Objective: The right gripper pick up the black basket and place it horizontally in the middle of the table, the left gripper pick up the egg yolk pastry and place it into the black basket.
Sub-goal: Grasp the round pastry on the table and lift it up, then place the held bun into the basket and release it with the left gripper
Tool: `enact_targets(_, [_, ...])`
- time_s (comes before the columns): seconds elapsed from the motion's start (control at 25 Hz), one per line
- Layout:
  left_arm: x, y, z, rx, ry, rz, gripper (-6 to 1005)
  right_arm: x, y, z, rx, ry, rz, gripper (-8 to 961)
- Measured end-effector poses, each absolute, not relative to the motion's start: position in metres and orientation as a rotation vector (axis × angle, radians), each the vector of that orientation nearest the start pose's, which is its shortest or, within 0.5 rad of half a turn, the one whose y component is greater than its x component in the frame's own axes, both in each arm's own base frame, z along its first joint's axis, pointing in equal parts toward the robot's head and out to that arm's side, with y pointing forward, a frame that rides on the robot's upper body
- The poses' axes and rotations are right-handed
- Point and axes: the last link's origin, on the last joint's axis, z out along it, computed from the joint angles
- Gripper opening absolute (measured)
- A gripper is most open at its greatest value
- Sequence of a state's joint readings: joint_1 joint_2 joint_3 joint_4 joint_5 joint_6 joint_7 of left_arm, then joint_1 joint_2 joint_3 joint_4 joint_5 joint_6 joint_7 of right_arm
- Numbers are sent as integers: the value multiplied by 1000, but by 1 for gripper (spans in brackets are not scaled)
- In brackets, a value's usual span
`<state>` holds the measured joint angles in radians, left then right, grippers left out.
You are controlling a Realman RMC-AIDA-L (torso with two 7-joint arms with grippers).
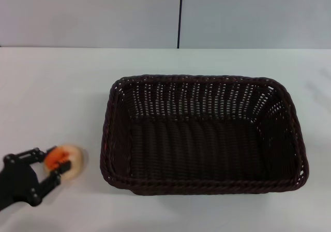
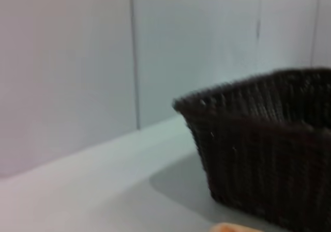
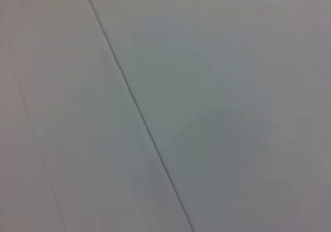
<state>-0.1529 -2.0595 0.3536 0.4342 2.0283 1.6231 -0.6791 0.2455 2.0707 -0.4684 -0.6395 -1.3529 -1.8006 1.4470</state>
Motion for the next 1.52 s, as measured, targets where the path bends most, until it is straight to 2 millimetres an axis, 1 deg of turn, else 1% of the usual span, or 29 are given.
enact_targets(0.04, [-378, 190, 5, -2374, -469, -622, 528, 305, 263, 106, -1942, 678, 1471, 756])
enact_targets(0.08, [-377, 190, 11, -2340, -464, -659, 499, 306, 262, 105, -1933, 680, 1470, 756])
enact_targets(0.12, [-377, 190, 11, -2340, -464, -659, 470, 308, 261, 104, -1921, 680, 1470, 756])
enact_targets(0.16, [-376, 191, 16, -2316, -464, -681, 441, 309, 260, 104, -1911, 678, 1469, 756])
enact_targets(0.2, [-376, 191, 16, -2316, -464, -681, 412, 311, 260, 103, -1902, 677, 1469, 756])
enact_targets(0.24, [-375, 192, 27, -2272, -468, -720, 383, 312, 259, 101, -1895, 679, 1470, 756])
enact_targets(0.28, [-375, 192, 27, -2272, -468, -720, 366, 312, 259, 101, -1895, 679, 1470, 756])
enact_targets(0.36, [-372, 196, 37, -2241, -462, -758, 331, 313, 258, 100, -1890, 681, 1470, 756])
enact_targets(0.4, [-369, 198, 40, -2239, -448, -775, 314, 313, 258, 99, -1890, 681, 1469, 756])
enact_targets(0.44, [-359, 206, 43, -2248, -414, -832, 297, 313, 258, 98, -1894, 681, 1466, 756])
enact_targets(0.48, [-359, 206, 43, -2248, -414, -832, 286, 313, 258, 98, -1894, 681, 1466, 756])
enact_targets(0.52, [-347, 217, 43, -2268, -389, -902, 275, 312, 258, 98, -1897, 681, 1467, 756])
enact_targets(0.56, [-347, 217, 43, -2268, -389, -902, 265, 312, 259, 97, -1902, 680, 1468, 756])
enact_targets(0.6, [-341, 222, 42, -2280, -379, -936, 254, 311, 260, 96, -1906, 681, 1470, 756])
enact_targets(0.64, [-325, 234, 35, -2319, -351, -1011, 243, 309, 262, 94, -1914, 682, 1479, 756])
enact_targets(0.68, [-325, 234, 35, -2319, -351, -1011, 238, 309, 262, 94, -1914, 682, 1479, 756])
enact_targets(0.72, [-319, 238, 31, -2338, -342, -1039, 233, 308, 262, 92, -1916, 684, 1485, 756])
enact_targets(0.8, [-304, 246, 17, -2387, -336, -1109, 223, 307, 263, 90, -1916, 687, 1496, 756])
enact_targets(0.84, [-293, 254, 5, -2422, -342, -1157, 218, 306, 264, 87, -1917, 683, 1503, 756])
enact_targets(0.88, [-293, 254, 5, -2422, -342, -1157, 213, 306, 264, 87, -1917, 683, 1503, 756])
enact_targets(1.0, [-275, 263, -14, -2471, -364, -1220, 198, 304, 265, 84, -1924, 681, 1509, 756])
enact_targets(1.04, [-269, 266, -22, -2487, -375, -1238, 202, 304, 265, 83, -1926, 683, 1513, 756])
enact_targets(1.08, [-269, 266, -22, -2487, -375, -1238, 207, 304, 265, 83, -1926, 683, 1513, 756])
enact_targets(1.12, [-267, 268, -30, -2498, -395, -1223, 211, 304, 265, 83, -1926, 683, 1513, 756])
enact_targets(1.24, [-269, 269, -35, -2497, -413, -1193, 225, 304, 265, 83, -1927, 677, 1510, 756])
enact_targets(1.36, [-271, 268, -36, -2495, -414, -1184, 373, 305, 266, 83, -1918, 670, 1499, 756])
enact_targets(1.44, [-278, 267, -30, -2457, -410, -1162, 471, 311, 266, 82, -1852, 650, 1473, 756])
enact_targets(1.48, [-278, 267, -30, -2457, -410, -1162, 518, 311, 266, 82, -1852, 650, 1473, 756])
enact_targets(1.52, [-289, 265, -21, -2361, -416, -1142, 565, 313, 267, 82, -1825, 638, 1461, 756])
